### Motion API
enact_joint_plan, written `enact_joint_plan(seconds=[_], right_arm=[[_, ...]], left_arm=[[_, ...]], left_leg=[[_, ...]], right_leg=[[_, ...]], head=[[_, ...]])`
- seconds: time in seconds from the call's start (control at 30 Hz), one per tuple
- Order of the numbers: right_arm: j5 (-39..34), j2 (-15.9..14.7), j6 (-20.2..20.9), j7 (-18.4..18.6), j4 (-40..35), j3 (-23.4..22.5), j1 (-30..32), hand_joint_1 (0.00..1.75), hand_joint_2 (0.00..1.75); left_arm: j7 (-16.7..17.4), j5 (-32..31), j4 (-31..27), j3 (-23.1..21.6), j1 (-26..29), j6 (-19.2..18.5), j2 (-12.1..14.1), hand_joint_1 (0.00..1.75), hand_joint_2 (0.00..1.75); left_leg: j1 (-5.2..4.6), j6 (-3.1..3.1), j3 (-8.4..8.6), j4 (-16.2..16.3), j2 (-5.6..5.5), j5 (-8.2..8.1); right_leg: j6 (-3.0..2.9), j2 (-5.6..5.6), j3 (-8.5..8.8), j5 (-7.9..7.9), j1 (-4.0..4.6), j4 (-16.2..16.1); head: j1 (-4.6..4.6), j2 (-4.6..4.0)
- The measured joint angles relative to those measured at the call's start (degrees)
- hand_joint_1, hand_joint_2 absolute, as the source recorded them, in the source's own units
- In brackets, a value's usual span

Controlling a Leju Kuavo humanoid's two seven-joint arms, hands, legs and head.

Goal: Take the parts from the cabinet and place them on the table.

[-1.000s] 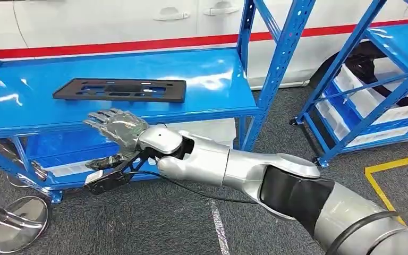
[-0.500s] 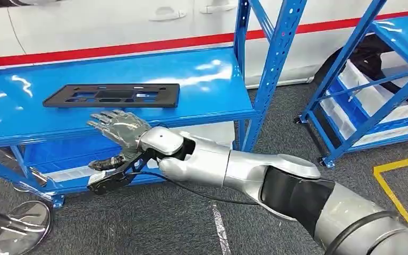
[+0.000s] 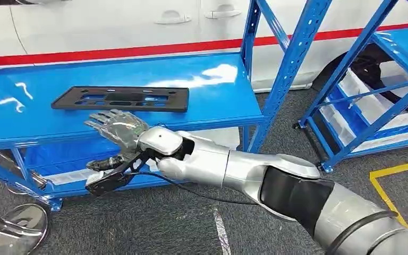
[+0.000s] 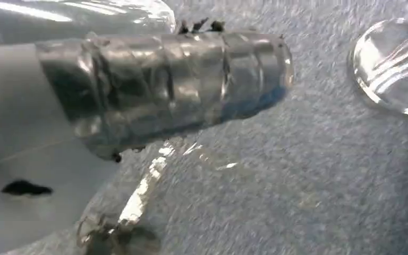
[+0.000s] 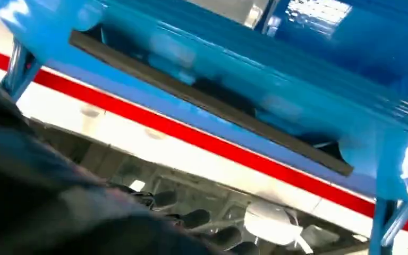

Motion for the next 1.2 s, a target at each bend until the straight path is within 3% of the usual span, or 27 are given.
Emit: enact_joint_plan(seconds=[0.03,0.07,0.1,0.17,0.2,0.23,0.27,0.33,0.4,0.43,0.53,0.57,0.6,0.63,0.7,0.73,0.77,0.83,0.87,0.9,0.93,1.03,1.07,1.1,1.13,1.2], right_arm=[[0.1,0.0,0.0,0.0,0.0,0.0,0.3,0.00,0.00],[0.2,-0.1,0.0,0.0,0.1,0.0,0.5,0.00,0.00],[0.4,-0.1,0.0,0.0,0.1,0.0,0.5,0.00,0.00],[0.5,-0.1,0.0,0.0,0.1,0.0,0.2,0.00,0.00],[0.5,-0.1,0.0,0.0,0.1,0.0,0.1,0.00,0.00],[0.5,-0.1,0.2,0.0,0.2,0.0,0.0,0.00,0.00],[0.5,-0.1,0.2,0.0,0.1,0.0,-0.1,0.00,0.00],[0.5,-0.1,0.2,0.0,0.2,0.0,0.1,0.00,0.00],[0.5,0.0,0.2,0.0,0.0,0.0,0.0,0.00,0.00],[0.5,0.0,0.2,-0.1,0.0,0.0,-0.1,0.00,0.00],[0.5,0.0,0.2,-0.1,0.1,0.0,0.2,0.00,0.00],[0.5,0.0,0.2,0.0,0.2,0.0,0.4,0.00,0.00],[0.5,0.0,0.2,0.0,0.3,0.0,0.5,0.00,0.00],[0.5,0.0,0.2,0.0,0.3,0.0,0.5,0.00,0.00],[0.4,0.0,0.2,0.0,0.3,0.0,0.4,0.00,0.00],[0.4,-0.1,0.2,0.0,0.3,0.0,0.5,0.00,0.00],[0.4,-0.1,0.3,-0.1,0.4,0.0,0.5,0.00,0.00],[0.3,-0.1,0.3,-0.1,0.4,0.0,0.6,0.00,0.00],[0.3,-0.1,0.3,0.0,0.4,0.0,0.5,0.00,0.00],[0.3,-0.1,0.3,0.0,0.3,0.0,0.4,0.00,0.00],[0.3,-0.1,0.5,0.0,0.4,0.0,0.4,0.00,0.00],[0.3,-0.4,1.3,0.2,0.5,0.0,0.8,0.00,0.00],[0.3,-0.4,1.3,0.2,0.6,0.0,1.3,0.00,0.00],[0.3,-0.4,1.3,0.2,0.7,0.0,1.6,0.00,0.00],[0.3,-0.6,1.3,0.2,0.7,0.0,1.6,0.00,0.00],[0.3,-0.8,1.3,0.3,0.8,0.0,1.4,0.00,0.00]], left_arm=[[0.0,0.0,0.0,0.0,0.0,0.0,0.0,0.00,0.00],[0.0,0.0,0.0,0.0,0.0,0.0,0.0,0.00,0.00],[0.0,0.1,0.0,0.0,0.2,-0.1,0.0,0.00,0.00],[0.0,0.1,0.0,0.0,0.3,-0.1,-0.1,0.00,0.00],[0.0,0.1,0.0,0.0,0.3,-0.2,-0.1,0.00,0.00],[0.0,0.2,0.0,0.0,0.1,-0.2,-0.1,0.00,0.00],[0.0,0.2,0.0,-0.1,0.1,-0.2,-0.1,0.00,0.00],[0.0,0.2,0.0,-0.1,0.0,-0.2,-0.1,0.00,0.00],[-0.1,0.2,0.0,-0.1,0.0,-0.2,0.0,0.00,0.00],[-0.1,0.2,0.0,-0.1,-0.2,-0.2,0.0,0.00,0.00],[-0.1,0.2,0.0,-0.1,-0.1,-0.2,-0.1,0.00,0.00],[-0.1,0.2,0.0,-0.1,0.1,-0.2,-0.1,0.00,0.00],[-0.1,0.3,0.0,-0.1,0.2,-0.2,-0.1,0.00,0.00],[-0.1,0.2,0.0,-0.1,0.3,-0.2,-0.1,0.00,0.00],[-0.1,0.2,0.0,-0.1,0.2,-0.2,0.0,0.00,0.00],[-0.1,0.3,0.1,-0.1,0.2,-0.2,0.1,0.00,0.00],[-0.1,0.3,0.1,-0.1,0.3,-0.2,0.1,0.00,0.00],[-0.1,0.3,0.2,-0.1,0.2,-0.2,0.2,0.00,0.00],[-0.1,0.5,0.2,-0.1,0.1,-0.1,0.2,0.00,0.00],[-0.1,0.5,0.2,-0.1,0.3,-0.1,0.1,0.00,0.00],[-0.1,0.6,0.2,-0.1,0.3,-0.1,0.0,0.00,0.00],[-0.1,0.8,0.2,-0.2,0.3,-0.1,0.1,0.00,0.00],[-0.1,0.8,0.2,-0.2,0.3,-0.1,0.1,0.00,0.00],[-0.1,0.9,0.2,-0.4,0.5,-0.1,0.1,0.00,0.00],[-0.1,0.9,0.2,-0.6,0.6,-0.1,0.0,0.00,0.00],[-0.1,0.9,0.2,-0.7,0.8,-0.1,0.0,0.00,0.00]], left_leg=[[-0.03,0.05,0.24,0.0,-0.02,-0.27],[-0.03,0.07,0.53,0.1,-0.07,-0.62],[0.00,-0.01,1.03,0.2,-0.16,-1.05],[0.08,-0.28,2.23,0.6,-0.23,-2.19],[0.10,-0.56,2.64,1.0,-0.24,-2.89],[-0.35,-1.15,2.45,1.4,-0.25,-3.44],[-0.38,-1.40,2.22,1.6,-0.31,-3.63],[-0.23,-1.68,2.47,1.0,-0.22,-3.63],[-0.02,-2.30,2.95,1.1,-0.17,-4.67],[0.01,-2.67,2.22,3.4,-0.06,-5.45],[0.38,-3.53,-5.89,16.8,-0.01,-9.05],[0.39,-3.53,-8.05,19.1,-0.01,-8.66],[0.37,-3.38,-8.57,18.3,-0.02,-6.82],[0.30,-3.08,-7.99,15.1,-0.03,-3.80],[-0.09,-1.89,-4.75,4.9,-0.04,3.48],[-0.46,-1.39,-4.04,4.1,-0.06,2.63],[-1.02,-1.03,-3.37,3.3,-0.17,2.94],[-1.18,-0.43,-2.69,1.8,-0.06,1.84],[-1.15,-0.13,-1.76,0.2,0.17,0.97],[-0.17,-0.08,-0.65,-0.8,0.07,1.09],[-0.31,-0.02,0.12,-1.3,0.03,1.04],[-0.29,0.48,1.29,-1.5,-0.04,0.10],[-0.29,0.47,1.85,-1.5,-0.21,-0.40],[-0.25,0.44,2.52,-1.5,-0.32,-0.91],[-0.16,0.31,3.35,-1.5,-0.45,-1.51],[0.05,-0.19,4.93,-1.1,-0.55,-2.87]], right_leg=[[0.08,-0.02,-2.47,-0.84,-0.04,3.8],[0.15,-0.02,-3.94,-0.30,-0.04,5.3],[0.19,-0.06,-3.92,1.89,-0.06,3.8],[0.15,-0.20,-0.65,8.20,-0.30,-5.1],[0.09,-0.28,0.78,10.08,-0.40,-9.4],[0.07,-0.23,1.90,8.88,0.01,-9.5],[-0.58,-0.12,2.29,7.93,-0.03,-10.8],[-1.10,0.10,2.14,7.69,0.24,-10.5],[-1.71,0.26,3.12,7.34,-0.35,-11.2],[-2.11,0.17,3.69,7.07,-0.49,-11.3],[-2.47,0.04,4.86,6.02,-0.40,-11.5],[-2.48,0.12,5.39,5.58,-0.34,-11.4],[-2.43,0.28,6.00,5.15,-0.29,-11.4],[-2.42,0.39,6.74,4.64,-0.26,-11.5],[-2.21,0.45,8.46,3.49,-0.19,-11.5],[-1.99,0.43,8.82,3.17,-0.33,-12.2],[-1.57,0.49,9.10,3.15,-0.14,-12.3],[-0.99,0.47,9.32,3.43,-0.25,-12.7],[-0.85,0.36,9.55,3.49,-0.06,-13.0],[-0.68,0.21,8.90,2.95,-0.03,-12.6],[-0.60,0.13,8.46,2.67,0.10,-10.7],[-0.39,0.20,1.24,-1.55,0.04,1.0],[-0.19,0.19,-1.14,-2.13,0.00,3.8],[0.03,0.15,-2.23,-1.14,-0.09,3.8],[0.25,0.12,-2.14,1.38,-0.30,1.4],[0.62,-0.04,0.00,8.54,-0.73,-7.6]], head=[[0.00,0.00],[0.02,0.00],[0.02,0.00],[0.02,0.00],[0.02,-0.02],[-0.07,-0.02],[-0.04,0.00],[-0.02,0.00],[-0.07,0.00],[-0.20,-0.02],[-0.17,0.00],[-0.17,0.00],[-0.20,0.00],[-0.20,-0.02],[-0.20,0.00],[-0.15,-0.02],[-0.22,0.00],[-0.28,0.00],[-0.24,-0.02],[-0.20,0.00],[-0.15,-0.02],[-0.15,0.00],[-0.13,0.00],[-0.13,0.00],[-0.11,0.00],[-0.13,0.00]])
